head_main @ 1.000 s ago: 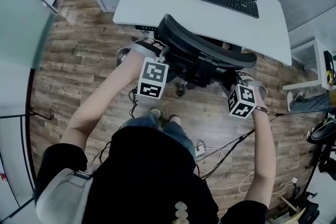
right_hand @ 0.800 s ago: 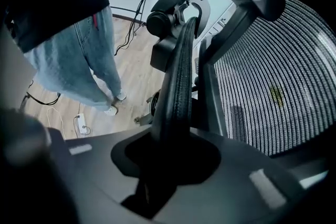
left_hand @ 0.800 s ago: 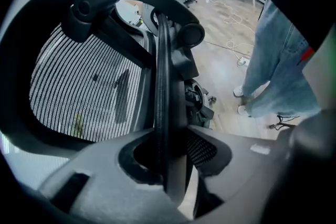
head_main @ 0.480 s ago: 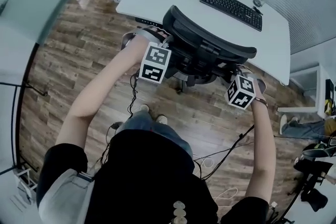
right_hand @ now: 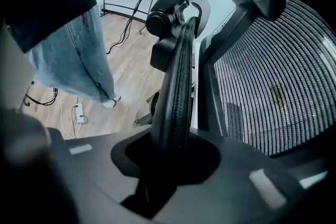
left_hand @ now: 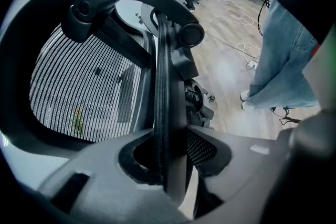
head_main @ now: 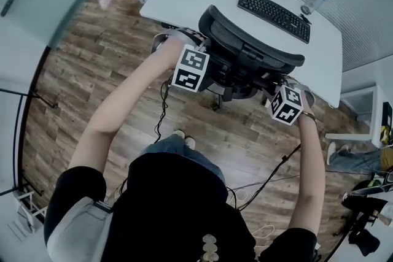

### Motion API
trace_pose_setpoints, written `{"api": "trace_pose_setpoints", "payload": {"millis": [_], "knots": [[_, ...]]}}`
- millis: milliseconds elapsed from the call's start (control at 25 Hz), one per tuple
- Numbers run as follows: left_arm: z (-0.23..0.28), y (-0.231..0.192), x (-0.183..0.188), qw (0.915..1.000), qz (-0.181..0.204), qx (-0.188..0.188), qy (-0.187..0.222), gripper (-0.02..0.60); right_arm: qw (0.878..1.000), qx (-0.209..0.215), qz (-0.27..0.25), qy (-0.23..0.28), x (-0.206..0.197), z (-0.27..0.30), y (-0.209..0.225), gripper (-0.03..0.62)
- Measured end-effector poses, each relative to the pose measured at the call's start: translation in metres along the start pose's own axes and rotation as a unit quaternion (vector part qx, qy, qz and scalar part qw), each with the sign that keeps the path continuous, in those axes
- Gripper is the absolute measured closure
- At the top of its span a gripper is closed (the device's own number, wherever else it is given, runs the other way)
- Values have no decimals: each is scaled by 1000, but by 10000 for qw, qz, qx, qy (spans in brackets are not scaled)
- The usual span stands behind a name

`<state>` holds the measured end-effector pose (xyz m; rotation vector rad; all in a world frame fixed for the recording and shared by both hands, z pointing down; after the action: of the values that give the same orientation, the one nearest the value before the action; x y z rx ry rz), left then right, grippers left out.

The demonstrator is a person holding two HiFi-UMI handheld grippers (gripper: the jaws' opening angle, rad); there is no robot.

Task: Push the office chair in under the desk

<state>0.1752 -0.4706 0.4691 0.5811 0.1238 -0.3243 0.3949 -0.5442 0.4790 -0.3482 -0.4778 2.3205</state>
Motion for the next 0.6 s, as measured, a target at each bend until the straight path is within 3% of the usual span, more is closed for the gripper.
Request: {"api": "trace_pose_setpoints", "payload": {"millis": [600], "knots": [[6, -6, 1, 10000, -23, 11, 4, 453, 10000, -54, -12, -16, -6, 4, 7, 482]]}}
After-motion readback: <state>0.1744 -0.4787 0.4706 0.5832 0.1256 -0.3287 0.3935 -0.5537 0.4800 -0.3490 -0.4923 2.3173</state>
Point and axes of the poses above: the fingertips, and each gripper's own axes: z forward along the fingers, y to its right, x out of its top, the point moved 7 cm from there along -z, backward along the fingers, and after that the axes turned 11 degrees about -z, right-handed, at the moved point
